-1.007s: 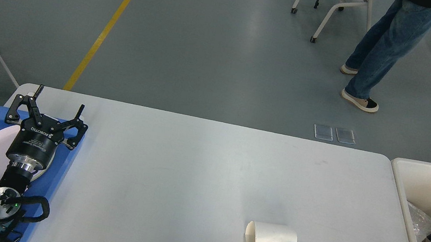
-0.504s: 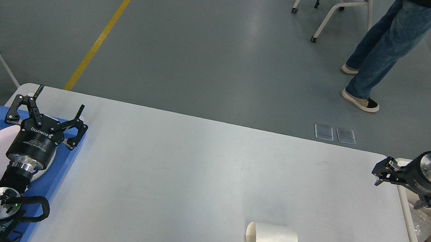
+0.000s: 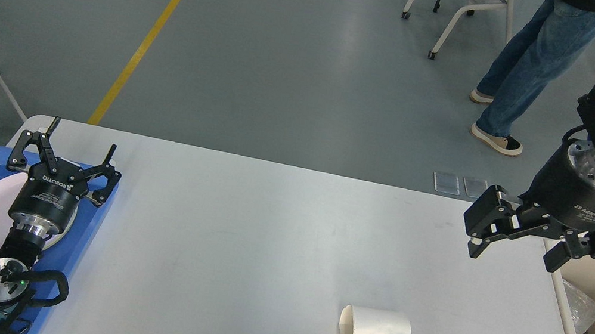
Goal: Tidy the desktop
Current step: 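Move the right gripper down to the second white cup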
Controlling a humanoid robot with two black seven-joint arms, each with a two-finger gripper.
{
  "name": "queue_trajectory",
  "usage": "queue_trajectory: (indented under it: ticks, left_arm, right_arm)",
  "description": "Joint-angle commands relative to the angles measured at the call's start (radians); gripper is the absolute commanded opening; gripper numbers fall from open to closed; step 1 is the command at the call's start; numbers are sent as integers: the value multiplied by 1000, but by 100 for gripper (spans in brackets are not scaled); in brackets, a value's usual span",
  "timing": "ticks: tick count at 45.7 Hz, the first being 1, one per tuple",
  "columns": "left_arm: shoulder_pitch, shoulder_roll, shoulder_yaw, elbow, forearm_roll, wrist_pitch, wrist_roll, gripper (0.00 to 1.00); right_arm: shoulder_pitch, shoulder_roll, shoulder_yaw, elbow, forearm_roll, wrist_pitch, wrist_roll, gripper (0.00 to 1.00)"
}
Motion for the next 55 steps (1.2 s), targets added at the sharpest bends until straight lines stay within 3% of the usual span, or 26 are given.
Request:
queue_trajectory:
  ticks: [1, 12, 18, 27, 35, 47, 55]
  left_arm:
    - [0, 0, 0, 0, 0, 0, 0, 96]
    - [0, 0, 0, 0, 0, 0, 0, 97]
    - [0, 0, 0, 0, 0, 0, 0, 96]
    - [0, 0, 0, 0, 0, 2, 0, 96]
    - [0, 0, 0, 0, 0, 0, 0, 96]
    - [0, 0, 0, 0, 0, 0, 0, 96]
    - [0, 0, 0, -2, 0, 0, 0, 97]
  right_arm:
    - [13, -3, -4, 14, 27, -15, 0, 100]
    - [12, -3, -6, 8, 39, -39, -3, 100]
    - [-33, 0, -7, 10, 111, -108, -17, 100]
    - [-117, -8, -1, 10, 401, -277, -136, 100]
    - [-215, 6, 8, 22, 648, -545, -254, 100]
    - [-474, 12, 293, 16, 736, -759, -253, 99]
    - [-695, 81, 379, -85, 711, -924, -251, 99]
